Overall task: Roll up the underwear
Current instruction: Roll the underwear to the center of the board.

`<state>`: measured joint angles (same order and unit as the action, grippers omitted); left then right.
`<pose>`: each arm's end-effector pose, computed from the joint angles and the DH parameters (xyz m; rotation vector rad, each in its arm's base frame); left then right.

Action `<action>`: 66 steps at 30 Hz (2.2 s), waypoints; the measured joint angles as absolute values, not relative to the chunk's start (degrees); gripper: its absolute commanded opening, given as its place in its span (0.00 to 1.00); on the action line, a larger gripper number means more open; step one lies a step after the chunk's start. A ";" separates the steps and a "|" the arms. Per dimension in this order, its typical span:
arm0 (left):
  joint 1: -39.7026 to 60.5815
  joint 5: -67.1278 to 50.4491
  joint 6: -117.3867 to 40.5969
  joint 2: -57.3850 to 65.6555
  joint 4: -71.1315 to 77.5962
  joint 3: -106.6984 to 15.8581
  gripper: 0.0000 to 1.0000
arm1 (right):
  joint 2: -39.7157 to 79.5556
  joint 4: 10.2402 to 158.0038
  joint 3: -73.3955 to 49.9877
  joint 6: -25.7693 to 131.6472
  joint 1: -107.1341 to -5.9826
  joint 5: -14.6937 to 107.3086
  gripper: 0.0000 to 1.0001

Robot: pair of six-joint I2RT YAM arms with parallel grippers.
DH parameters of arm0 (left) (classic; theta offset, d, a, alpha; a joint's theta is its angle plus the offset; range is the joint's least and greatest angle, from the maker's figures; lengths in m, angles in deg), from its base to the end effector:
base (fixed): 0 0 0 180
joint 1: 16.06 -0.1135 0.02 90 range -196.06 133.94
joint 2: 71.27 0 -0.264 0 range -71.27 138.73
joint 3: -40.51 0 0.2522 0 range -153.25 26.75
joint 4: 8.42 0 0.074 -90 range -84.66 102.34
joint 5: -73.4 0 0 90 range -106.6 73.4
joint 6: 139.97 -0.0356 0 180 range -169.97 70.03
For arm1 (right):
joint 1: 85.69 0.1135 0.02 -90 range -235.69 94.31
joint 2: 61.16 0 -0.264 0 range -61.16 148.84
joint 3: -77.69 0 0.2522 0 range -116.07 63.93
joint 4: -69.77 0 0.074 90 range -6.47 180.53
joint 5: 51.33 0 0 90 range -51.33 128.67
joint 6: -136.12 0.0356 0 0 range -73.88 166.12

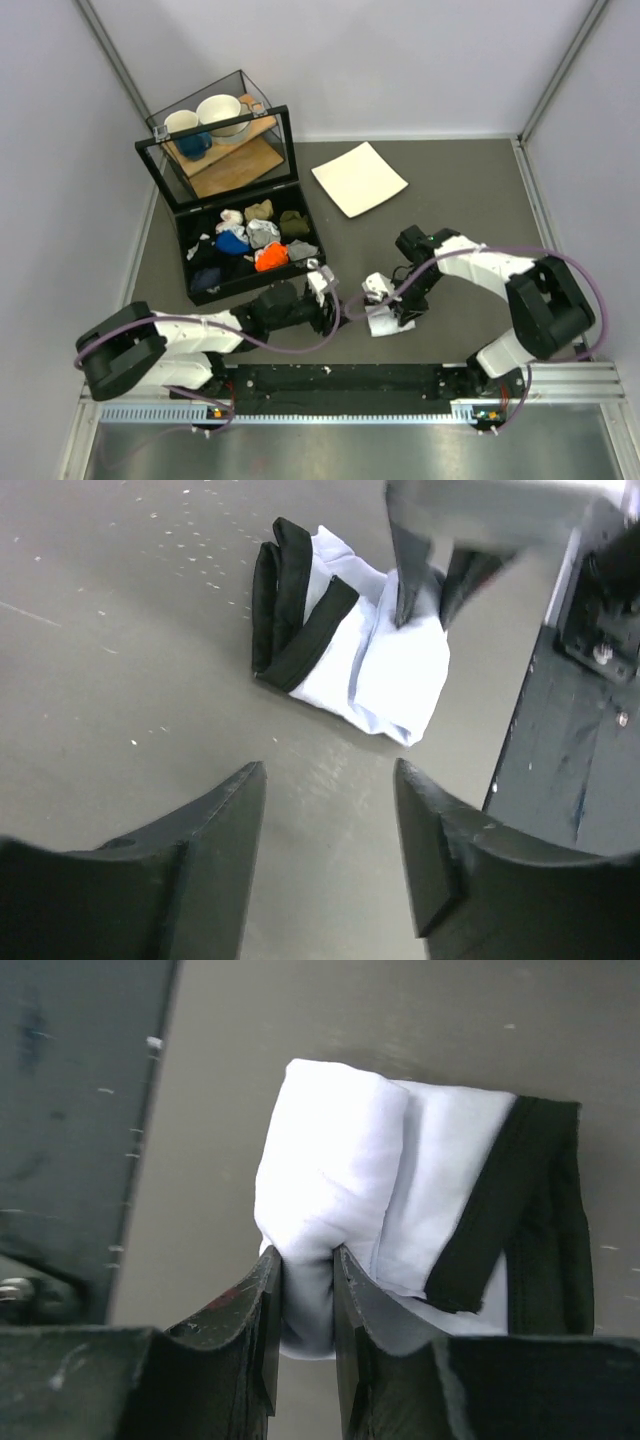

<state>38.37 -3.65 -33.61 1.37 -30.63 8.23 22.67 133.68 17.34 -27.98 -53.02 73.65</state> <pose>0.1312 -0.1972 0.1683 0.8137 1.8504 -1.0318 0.1806 0.1401 0.1724 -2.2399 1.6396 0.7958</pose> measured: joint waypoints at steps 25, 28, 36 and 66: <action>58.75 -11.19 -67.38 11.32 -32.68 1.52 0.84 | 43.72 155.56 5.32 -28.77 -63.40 85.93 0.19; 59.47 -12.20 -70.62 16.45 -29.86 -3.58 0.76 | 43.76 155.47 5.32 -28.55 -63.42 85.93 0.19; 59.66 -14.03 -72.63 25.44 -21.38 -11.75 0.00 | 43.76 154.94 5.32 -27.94 -63.42 85.71 0.28; 33.04 35.74 -29.35 43.90 -14.81 -28.95 0.00 | -0.04 140.50 26.59 -41.73 -62.83 81.17 0.60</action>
